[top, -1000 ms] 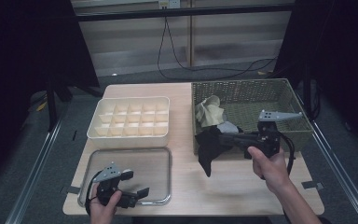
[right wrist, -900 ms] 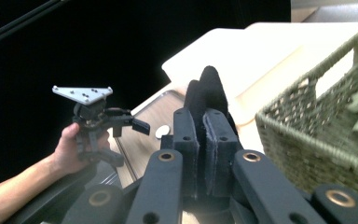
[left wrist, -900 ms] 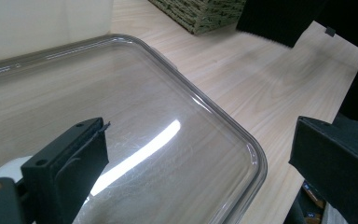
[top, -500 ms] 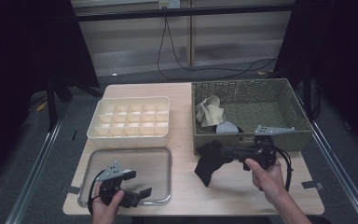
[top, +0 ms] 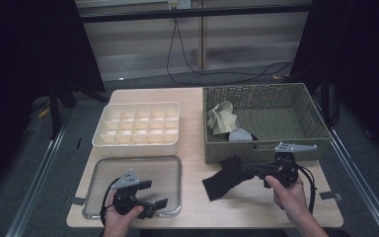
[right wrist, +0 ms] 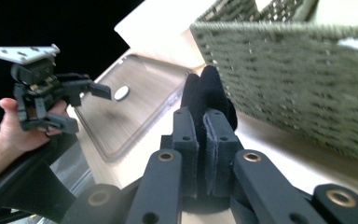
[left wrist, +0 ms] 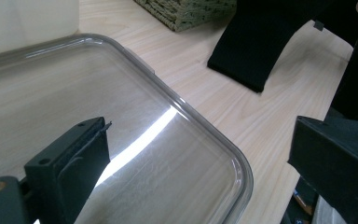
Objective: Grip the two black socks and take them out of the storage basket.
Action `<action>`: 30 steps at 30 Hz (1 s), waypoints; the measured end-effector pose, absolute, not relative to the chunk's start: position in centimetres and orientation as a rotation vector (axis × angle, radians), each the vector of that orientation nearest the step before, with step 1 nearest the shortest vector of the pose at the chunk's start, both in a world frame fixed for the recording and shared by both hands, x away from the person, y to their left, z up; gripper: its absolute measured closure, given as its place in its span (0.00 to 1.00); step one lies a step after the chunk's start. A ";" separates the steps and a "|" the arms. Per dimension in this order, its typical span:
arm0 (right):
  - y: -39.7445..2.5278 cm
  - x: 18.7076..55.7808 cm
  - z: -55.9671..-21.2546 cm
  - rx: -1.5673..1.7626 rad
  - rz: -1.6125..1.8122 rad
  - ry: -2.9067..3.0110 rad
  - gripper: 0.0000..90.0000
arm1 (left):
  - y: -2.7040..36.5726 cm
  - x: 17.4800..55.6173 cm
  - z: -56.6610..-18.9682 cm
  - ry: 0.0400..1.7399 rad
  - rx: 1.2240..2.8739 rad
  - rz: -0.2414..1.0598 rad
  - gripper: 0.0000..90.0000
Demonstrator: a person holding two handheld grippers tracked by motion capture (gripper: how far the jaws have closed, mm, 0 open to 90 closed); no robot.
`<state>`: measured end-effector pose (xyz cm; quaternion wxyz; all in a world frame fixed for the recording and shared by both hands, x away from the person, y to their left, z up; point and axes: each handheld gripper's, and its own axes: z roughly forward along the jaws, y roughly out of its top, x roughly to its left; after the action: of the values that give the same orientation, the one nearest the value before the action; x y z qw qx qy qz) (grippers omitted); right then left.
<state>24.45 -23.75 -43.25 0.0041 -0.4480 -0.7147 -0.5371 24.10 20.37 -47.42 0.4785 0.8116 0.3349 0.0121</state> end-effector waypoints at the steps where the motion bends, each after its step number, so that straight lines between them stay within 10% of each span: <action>1: -23.8 24.4 -43.4 -1.410 -1.672 -2.241 0.94 | 20.2 24.1 -47.4 0.812 1.980 0.032 0.07; 13: -24.4 24.0 -44.8 -1.467 -1.572 -2.311 0.92 | 17.4 24.1 -46.9 0.727 2.068 0.044 0.19; 30: -25.8 23.6 -46.5 -1.539 -1.488 -2.334 0.89 | 11.7 26.4 -47.0 0.581 2.125 -0.055 0.65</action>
<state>23.60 -25.78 -46.53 -0.0128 -0.4859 -0.7369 -0.4697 26.44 11.70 -46.96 0.4519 0.8602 0.2352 -0.0223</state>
